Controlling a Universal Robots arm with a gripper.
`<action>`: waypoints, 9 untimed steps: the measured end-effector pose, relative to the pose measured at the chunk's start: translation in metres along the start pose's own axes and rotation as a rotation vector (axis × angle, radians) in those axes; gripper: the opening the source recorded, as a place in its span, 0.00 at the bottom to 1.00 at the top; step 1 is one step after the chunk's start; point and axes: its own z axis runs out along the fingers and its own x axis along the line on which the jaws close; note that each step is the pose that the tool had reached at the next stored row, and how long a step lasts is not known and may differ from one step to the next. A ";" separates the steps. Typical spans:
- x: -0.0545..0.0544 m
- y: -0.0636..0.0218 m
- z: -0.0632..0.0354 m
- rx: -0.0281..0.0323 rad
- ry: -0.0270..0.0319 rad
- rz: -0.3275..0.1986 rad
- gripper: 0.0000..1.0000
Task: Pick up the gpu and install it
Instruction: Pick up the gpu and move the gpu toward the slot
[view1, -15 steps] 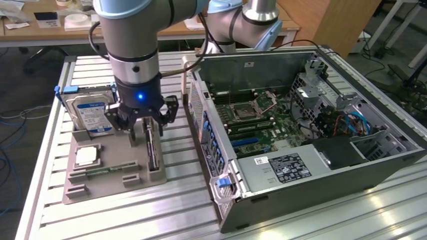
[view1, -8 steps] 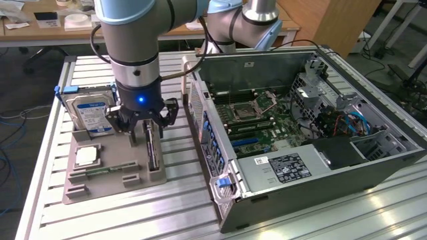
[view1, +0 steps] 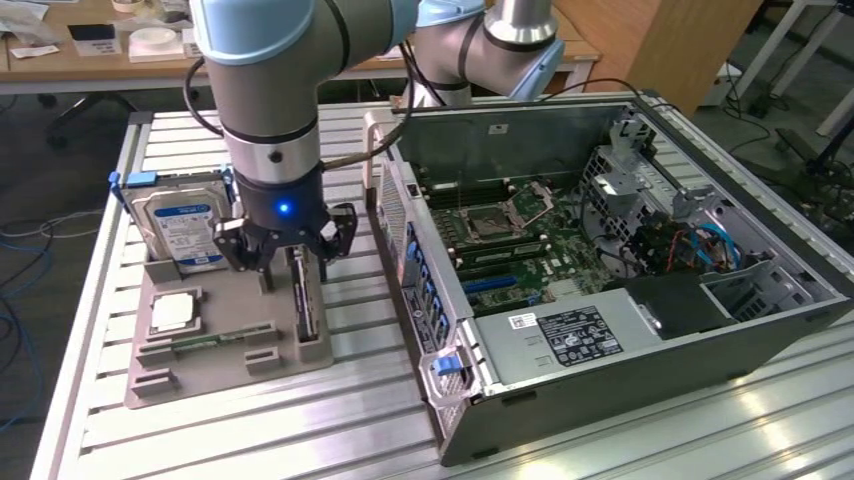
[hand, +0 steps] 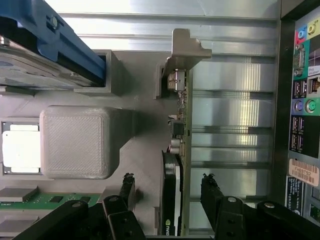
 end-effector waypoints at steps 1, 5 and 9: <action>0.000 0.0001 0.0012 0.0000 0.0002 0.000 0.65; 0.000 0.0007 0.0073 0.0000 0.0010 0.000 0.65; 0.000 0.0006 0.0125 -0.0001 0.0010 0.000 0.65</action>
